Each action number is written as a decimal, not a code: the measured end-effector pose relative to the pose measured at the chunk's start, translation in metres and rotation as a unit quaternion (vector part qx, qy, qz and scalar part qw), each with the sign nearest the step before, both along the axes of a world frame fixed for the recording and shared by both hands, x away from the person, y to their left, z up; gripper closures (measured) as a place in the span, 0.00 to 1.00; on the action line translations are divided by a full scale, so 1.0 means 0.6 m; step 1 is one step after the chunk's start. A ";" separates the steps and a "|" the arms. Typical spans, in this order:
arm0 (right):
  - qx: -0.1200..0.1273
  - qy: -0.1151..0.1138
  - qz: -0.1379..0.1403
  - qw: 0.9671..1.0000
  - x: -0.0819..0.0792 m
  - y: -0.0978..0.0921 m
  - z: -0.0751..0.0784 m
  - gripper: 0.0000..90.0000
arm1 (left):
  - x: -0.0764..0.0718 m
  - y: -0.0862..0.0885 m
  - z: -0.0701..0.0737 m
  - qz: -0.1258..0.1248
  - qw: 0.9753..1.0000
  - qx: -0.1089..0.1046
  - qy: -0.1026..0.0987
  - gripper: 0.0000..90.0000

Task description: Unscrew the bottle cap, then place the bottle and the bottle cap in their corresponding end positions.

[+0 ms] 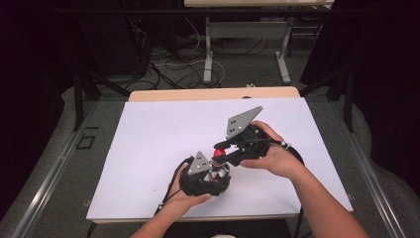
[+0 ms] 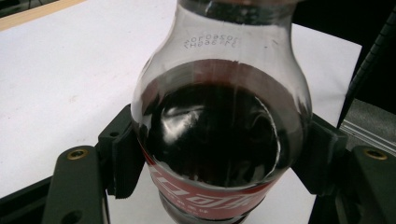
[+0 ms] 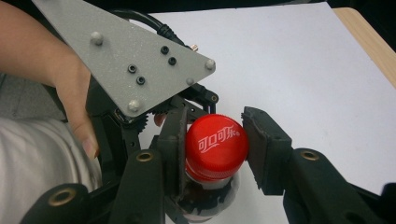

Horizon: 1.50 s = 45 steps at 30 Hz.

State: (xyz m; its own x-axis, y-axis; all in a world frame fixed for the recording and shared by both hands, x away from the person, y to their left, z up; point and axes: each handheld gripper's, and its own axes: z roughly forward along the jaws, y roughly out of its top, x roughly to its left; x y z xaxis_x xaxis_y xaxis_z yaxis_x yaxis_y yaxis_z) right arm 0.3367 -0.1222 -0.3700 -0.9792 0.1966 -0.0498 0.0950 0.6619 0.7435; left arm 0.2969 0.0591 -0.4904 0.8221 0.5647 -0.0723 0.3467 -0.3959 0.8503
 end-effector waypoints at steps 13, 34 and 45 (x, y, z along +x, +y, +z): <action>-0.008 0.007 -0.054 0.998 0.007 -0.030 -0.032 0.68 | 0.036 0.016 -0.007 0.033 0.999 -0.002 0.013 0.33; -0.016 0.016 -0.128 0.992 0.023 -0.076 -0.088 0.68 | 0.158 -0.018 0.065 0.059 0.998 -0.008 0.003 0.33; -0.018 0.023 -0.156 0.987 0.038 -0.087 -0.109 0.68 | 0.224 -0.028 0.047 0.096 0.995 -0.006 0.011 0.33</action>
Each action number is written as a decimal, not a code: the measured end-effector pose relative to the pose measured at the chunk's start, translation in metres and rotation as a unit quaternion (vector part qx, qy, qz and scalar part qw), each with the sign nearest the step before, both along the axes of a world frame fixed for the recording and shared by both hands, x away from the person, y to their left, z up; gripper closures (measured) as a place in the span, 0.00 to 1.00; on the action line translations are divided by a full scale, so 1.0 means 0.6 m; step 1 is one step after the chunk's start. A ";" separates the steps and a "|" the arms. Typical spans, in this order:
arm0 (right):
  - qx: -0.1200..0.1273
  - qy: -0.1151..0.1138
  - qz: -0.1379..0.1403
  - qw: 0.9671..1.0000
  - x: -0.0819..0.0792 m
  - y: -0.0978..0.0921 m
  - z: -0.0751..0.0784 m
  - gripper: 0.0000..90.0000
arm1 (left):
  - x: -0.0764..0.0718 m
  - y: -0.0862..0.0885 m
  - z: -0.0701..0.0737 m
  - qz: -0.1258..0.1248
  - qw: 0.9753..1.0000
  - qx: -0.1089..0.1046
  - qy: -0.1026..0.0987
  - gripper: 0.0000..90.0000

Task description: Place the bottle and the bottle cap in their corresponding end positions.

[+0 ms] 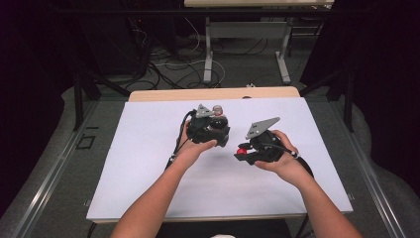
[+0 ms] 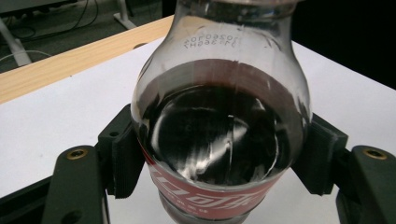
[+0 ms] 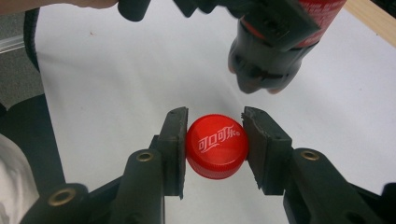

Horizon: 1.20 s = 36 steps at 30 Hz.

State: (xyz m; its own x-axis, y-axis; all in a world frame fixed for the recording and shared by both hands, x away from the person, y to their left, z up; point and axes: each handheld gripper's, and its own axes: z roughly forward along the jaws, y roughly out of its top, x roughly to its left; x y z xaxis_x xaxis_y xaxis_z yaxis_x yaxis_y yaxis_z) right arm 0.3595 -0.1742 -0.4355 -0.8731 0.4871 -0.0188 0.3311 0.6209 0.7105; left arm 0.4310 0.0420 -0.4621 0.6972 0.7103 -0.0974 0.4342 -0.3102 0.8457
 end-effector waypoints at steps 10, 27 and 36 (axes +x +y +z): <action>-0.007 -0.001 -0.020 1.000 0.010 0.002 -0.012 0.68 | 0.047 -0.002 -0.029 0.029 1.000 0.006 0.003 0.33; -0.014 0.008 -0.008 1.000 0.014 0.003 -0.020 0.68 | 0.057 -0.017 -0.071 0.037 0.999 0.022 0.008 0.33; -0.013 0.010 -0.009 1.000 0.016 0.008 -0.029 0.68 | 0.047 -0.013 -0.091 0.029 0.999 0.030 0.009 0.33</action>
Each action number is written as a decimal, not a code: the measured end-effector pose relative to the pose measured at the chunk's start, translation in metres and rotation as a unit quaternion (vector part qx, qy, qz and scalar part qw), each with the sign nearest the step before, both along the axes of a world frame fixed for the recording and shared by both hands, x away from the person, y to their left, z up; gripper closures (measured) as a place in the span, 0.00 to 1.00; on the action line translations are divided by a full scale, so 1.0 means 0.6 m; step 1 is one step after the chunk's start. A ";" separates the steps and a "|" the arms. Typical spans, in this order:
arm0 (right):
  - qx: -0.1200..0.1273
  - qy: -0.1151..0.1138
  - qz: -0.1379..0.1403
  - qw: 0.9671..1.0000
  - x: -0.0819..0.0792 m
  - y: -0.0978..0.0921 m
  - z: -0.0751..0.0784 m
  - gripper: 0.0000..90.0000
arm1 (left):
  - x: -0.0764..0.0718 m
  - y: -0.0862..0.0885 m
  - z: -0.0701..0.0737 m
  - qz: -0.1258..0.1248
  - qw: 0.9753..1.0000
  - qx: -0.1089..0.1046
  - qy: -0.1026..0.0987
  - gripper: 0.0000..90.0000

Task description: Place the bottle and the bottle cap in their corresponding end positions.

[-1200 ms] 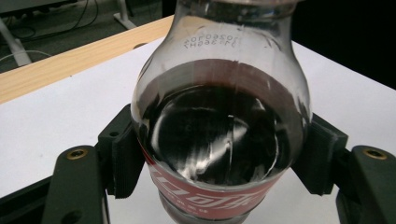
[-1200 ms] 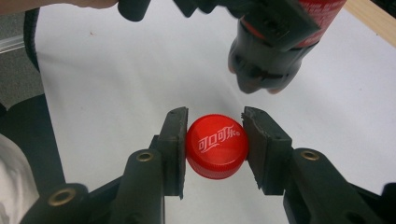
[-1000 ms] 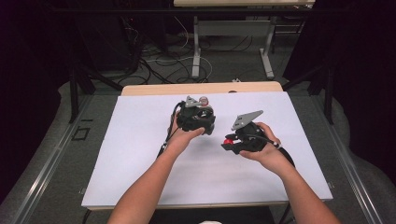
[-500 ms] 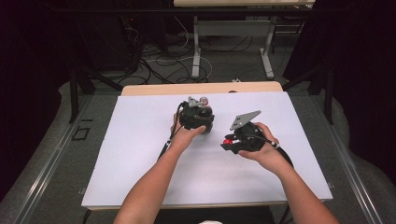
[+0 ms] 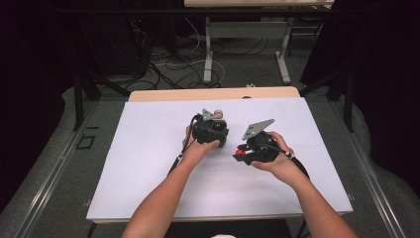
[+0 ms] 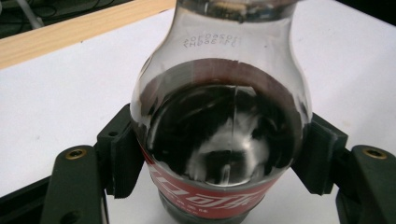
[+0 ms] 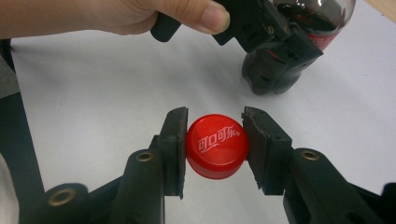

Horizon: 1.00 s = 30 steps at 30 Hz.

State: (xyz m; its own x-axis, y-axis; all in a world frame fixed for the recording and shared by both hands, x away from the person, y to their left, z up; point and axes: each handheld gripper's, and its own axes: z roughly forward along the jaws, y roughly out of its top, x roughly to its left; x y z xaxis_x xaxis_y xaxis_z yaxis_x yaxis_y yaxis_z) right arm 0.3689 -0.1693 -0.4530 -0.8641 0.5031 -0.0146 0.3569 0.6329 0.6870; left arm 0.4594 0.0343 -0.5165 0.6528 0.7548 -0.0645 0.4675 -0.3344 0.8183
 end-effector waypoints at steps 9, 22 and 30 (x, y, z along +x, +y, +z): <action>0.001 0.003 -0.001 1.000 0.000 0.007 -0.007 0.68 | -0.011 -0.003 -0.005 -0.003 1.000 0.009 -0.015 0.32; -0.001 0.017 0.010 1.000 0.005 0.030 -0.030 0.68 | -0.024 0.023 0.007 -0.001 1.000 -0.020 0.011 0.20; -0.020 0.045 0.017 0.999 0.005 0.064 -0.069 0.68 | -0.056 0.059 0.014 0.006 0.998 -0.054 0.024 0.01</action>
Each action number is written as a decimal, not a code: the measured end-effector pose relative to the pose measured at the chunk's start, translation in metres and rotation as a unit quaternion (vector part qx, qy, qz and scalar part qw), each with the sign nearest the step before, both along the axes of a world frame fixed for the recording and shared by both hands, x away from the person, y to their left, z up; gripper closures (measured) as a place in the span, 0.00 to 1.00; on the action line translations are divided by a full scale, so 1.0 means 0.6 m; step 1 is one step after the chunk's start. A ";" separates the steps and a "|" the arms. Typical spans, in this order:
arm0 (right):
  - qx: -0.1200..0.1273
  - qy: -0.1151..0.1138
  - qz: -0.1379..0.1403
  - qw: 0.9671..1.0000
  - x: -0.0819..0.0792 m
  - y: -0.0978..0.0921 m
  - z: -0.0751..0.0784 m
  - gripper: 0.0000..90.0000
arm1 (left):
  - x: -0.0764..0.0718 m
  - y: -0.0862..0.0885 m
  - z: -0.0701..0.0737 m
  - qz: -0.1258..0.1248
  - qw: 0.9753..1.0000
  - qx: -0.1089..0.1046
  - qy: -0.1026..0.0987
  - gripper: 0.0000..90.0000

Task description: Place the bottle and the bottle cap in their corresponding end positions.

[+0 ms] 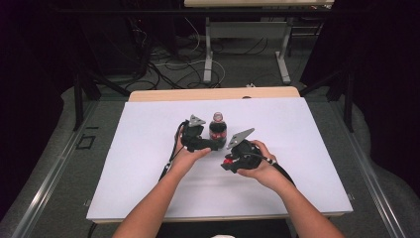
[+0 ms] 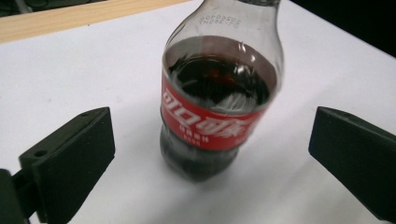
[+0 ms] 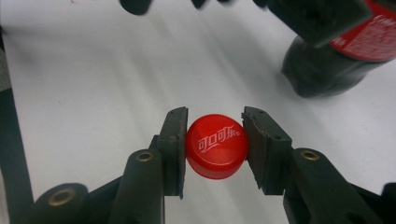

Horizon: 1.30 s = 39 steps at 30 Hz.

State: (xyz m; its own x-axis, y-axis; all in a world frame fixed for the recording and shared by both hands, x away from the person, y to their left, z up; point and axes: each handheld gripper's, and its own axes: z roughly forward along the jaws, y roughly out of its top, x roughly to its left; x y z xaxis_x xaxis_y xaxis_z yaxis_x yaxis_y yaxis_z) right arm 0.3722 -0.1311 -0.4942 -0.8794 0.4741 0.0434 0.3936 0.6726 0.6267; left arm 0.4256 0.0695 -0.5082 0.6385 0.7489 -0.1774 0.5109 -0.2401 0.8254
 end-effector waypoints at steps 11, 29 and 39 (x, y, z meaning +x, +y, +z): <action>-0.018 0.001 0.011 1.000 0.004 0.034 -0.040 0.68 | -0.077 0.051 0.003 -0.003 1.000 -0.005 -0.009 0.01; -0.039 0.017 0.017 0.999 0.013 0.052 -0.080 0.64 | -0.129 0.109 -0.007 0.012 1.000 -0.013 0.001 0.01; 0.001 0.015 -0.036 0.999 0.012 0.031 -0.056 0.44 | -0.123 0.120 -0.015 0.028 1.000 -0.005 -0.001 0.01</action>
State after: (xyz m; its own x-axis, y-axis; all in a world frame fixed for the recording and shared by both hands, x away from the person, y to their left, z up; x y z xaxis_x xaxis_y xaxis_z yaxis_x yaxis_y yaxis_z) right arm 0.3792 -0.1123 -0.5280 -0.8409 0.5366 0.0702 0.4601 0.6404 0.6150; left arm 0.3519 0.1413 -0.5170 0.5955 0.7820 -0.1843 0.5216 -0.2018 0.8290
